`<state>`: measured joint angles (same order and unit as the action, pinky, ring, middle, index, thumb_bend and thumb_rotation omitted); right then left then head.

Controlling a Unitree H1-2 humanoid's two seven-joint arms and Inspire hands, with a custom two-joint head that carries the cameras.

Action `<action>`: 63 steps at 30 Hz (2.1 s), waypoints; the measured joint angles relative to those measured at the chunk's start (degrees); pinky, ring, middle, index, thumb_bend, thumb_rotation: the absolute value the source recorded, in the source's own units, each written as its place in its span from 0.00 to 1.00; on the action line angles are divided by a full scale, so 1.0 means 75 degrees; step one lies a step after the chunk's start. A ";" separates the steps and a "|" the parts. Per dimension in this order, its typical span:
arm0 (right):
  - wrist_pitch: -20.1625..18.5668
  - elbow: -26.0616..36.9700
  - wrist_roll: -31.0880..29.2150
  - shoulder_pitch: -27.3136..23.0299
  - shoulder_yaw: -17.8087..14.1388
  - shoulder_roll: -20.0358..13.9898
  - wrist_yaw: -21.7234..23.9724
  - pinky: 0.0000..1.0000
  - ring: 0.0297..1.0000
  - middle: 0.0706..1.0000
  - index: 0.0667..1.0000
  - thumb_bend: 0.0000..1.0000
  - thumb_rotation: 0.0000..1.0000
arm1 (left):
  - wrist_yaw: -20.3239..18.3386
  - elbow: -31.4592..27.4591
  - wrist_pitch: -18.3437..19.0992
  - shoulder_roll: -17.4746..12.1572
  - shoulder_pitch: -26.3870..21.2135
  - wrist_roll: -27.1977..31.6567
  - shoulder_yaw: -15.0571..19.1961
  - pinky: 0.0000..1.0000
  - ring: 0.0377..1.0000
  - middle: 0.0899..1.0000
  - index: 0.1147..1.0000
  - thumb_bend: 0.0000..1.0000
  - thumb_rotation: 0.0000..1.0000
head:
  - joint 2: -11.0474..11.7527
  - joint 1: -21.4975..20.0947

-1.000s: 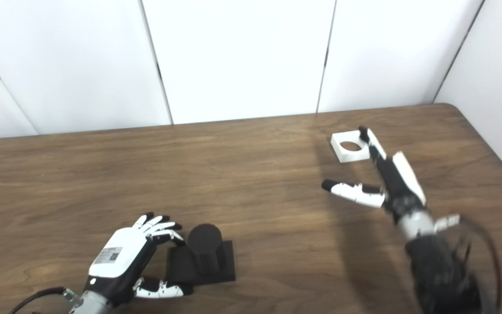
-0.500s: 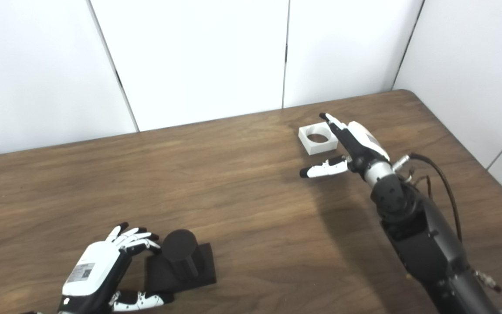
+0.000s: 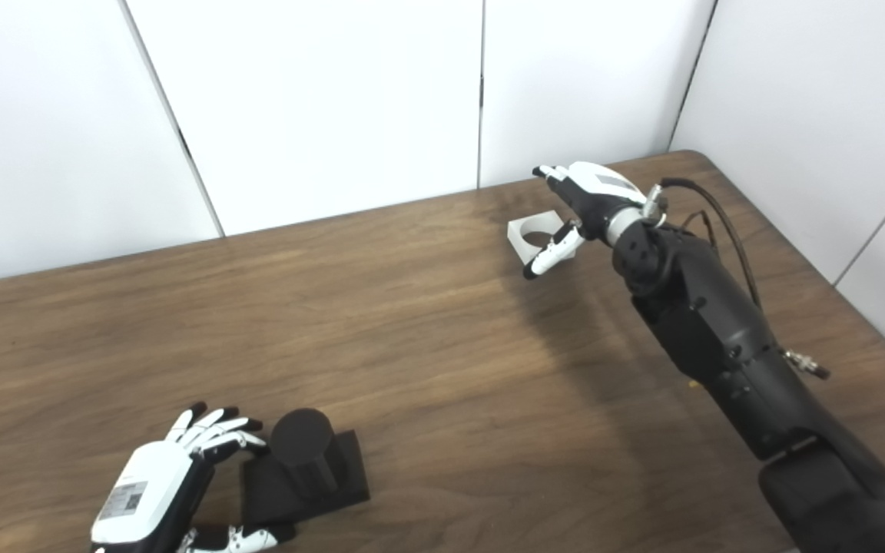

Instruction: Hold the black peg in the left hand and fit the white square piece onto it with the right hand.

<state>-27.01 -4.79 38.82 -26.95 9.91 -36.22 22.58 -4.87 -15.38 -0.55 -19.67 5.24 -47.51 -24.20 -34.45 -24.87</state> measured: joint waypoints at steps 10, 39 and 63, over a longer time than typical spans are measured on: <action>0.0397 -0.1006 0.0576 -0.0850 0.0974 -0.0299 0.0160 1.00 1.00 1.00 0.95 0.89 0.16 | 0.0037 0.0000 -0.0001 0.0008 0.0015 -0.0020 -0.0039 1.00 0.90 0.80 0.42 0.50 0.06 | 0.0023 0.0047; 0.0941 -0.1575 0.1931 -0.1546 0.2149 -0.0681 0.1367 1.00 1.00 0.96 0.76 0.86 0.13 | -0.0030 -0.0217 0.0110 0.0210 0.0189 -0.0292 -0.0136 1.00 0.89 0.79 0.42 0.51 0.05 | -0.0141 0.0305; 0.1277 -0.1776 0.1878 -0.1526 0.2041 -0.0541 0.1083 1.00 0.97 0.90 0.71 0.82 0.19 | -0.0161 -0.0346 0.0287 0.0305 0.0240 -0.0364 -0.0203 1.00 0.88 0.78 0.42 0.51 0.05 | -0.0246 0.0422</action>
<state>-17.43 -18.11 52.90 -38.39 25.22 -40.28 30.70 -6.08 -17.98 1.60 -17.38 7.04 -50.25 -25.72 -36.30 -21.71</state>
